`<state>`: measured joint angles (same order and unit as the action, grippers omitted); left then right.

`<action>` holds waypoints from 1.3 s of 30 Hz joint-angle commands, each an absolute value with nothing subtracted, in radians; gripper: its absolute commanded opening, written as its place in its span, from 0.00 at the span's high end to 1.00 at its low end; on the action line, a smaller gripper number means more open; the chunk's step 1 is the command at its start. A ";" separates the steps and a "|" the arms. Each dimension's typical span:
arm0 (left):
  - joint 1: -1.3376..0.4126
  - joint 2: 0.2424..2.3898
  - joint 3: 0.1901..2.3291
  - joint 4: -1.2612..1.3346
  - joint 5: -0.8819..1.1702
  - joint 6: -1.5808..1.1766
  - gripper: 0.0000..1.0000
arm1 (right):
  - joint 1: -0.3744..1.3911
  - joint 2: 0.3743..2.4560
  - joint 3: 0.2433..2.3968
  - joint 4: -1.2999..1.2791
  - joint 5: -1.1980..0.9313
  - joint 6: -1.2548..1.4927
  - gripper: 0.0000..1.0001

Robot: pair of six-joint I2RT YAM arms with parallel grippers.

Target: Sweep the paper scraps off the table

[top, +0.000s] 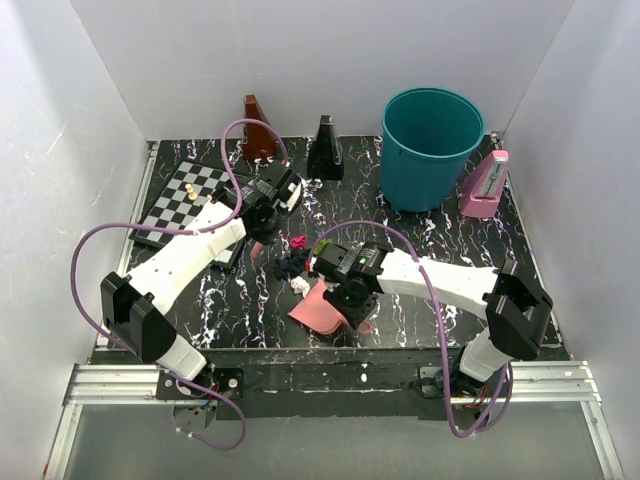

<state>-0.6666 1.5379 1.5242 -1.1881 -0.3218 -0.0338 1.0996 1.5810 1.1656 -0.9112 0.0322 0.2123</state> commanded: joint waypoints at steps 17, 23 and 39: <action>-0.669 1.775 1.677 -1.120 -0.312 0.043 1.00 | 0.969 1.684 1.285 -0.982 -0.043 0.170 0.99; -0.667 1.793 1.675 -1.131 -0.189 0.054 1.00 | 0.953 1.735 1.324 -0.968 -0.046 0.144 0.99; -0.670 1.714 1.574 -1.132 0.101 0.022 1.00 | 0.922 1.781 1.350 -0.927 0.031 0.132 0.99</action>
